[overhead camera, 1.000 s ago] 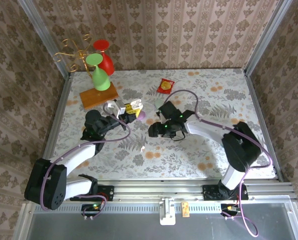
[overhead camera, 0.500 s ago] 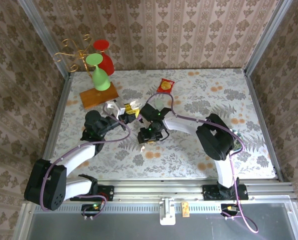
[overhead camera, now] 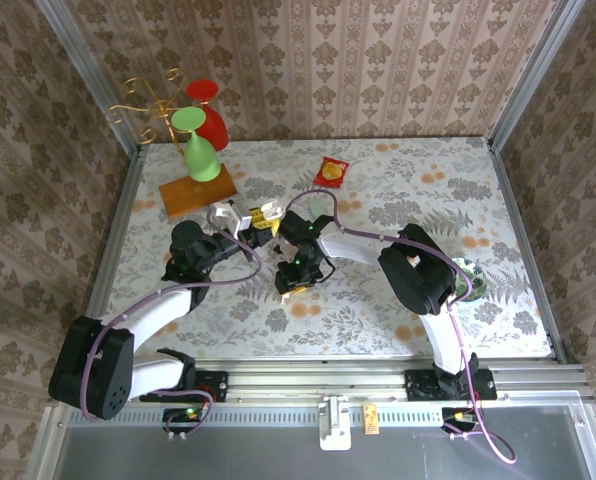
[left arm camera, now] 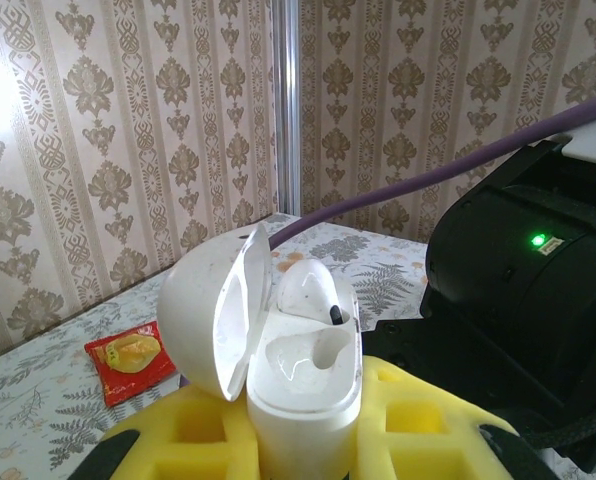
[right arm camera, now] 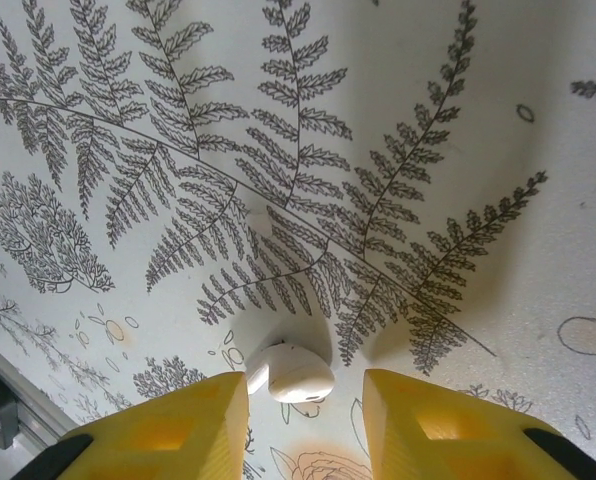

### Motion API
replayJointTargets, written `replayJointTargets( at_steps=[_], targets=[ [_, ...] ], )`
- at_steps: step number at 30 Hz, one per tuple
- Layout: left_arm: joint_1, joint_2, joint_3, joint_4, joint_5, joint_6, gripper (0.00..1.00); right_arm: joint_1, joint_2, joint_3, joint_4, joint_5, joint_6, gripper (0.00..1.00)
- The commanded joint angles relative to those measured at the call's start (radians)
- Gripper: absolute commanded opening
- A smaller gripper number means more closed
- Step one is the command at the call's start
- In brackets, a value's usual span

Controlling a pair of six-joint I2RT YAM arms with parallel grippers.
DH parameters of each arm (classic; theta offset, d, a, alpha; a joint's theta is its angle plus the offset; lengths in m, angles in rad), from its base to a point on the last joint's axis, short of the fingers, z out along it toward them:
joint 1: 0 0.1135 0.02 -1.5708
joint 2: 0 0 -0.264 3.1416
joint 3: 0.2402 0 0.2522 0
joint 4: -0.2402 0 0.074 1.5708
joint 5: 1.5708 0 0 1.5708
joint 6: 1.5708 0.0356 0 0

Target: Insert wireless bluetooth earbuds into charging case

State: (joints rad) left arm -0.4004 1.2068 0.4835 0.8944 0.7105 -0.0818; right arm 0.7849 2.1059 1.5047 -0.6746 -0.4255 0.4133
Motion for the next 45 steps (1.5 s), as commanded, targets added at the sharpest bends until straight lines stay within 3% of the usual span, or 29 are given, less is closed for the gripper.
replayJointTargets(
  at_steps=[1, 16, 28, 45],
  targets=[
    [-0.006, 0.01, -0.003, 0.038, 0.023, 0.017, 0.06, 0.01, 0.022, 0.024, -0.034, -0.031, -0.022, 0.35],
    [-0.005, 0.019, -0.011, 0.058, 0.023, 0.012, 0.06, 0.02, 0.062, 0.044, -0.054, -0.009, -0.009, 0.32],
    [-0.003, 0.022, -0.025, 0.07, 0.015, 0.016, 0.06, 0.021, 0.077, 0.072, -0.091, 0.037, 0.009, 0.22],
    [0.006, 0.036, -0.028, 0.082, 0.005, 0.011, 0.06, 0.001, -0.05, -0.004, -0.033, 0.106, 0.011, 0.2]
  ],
)
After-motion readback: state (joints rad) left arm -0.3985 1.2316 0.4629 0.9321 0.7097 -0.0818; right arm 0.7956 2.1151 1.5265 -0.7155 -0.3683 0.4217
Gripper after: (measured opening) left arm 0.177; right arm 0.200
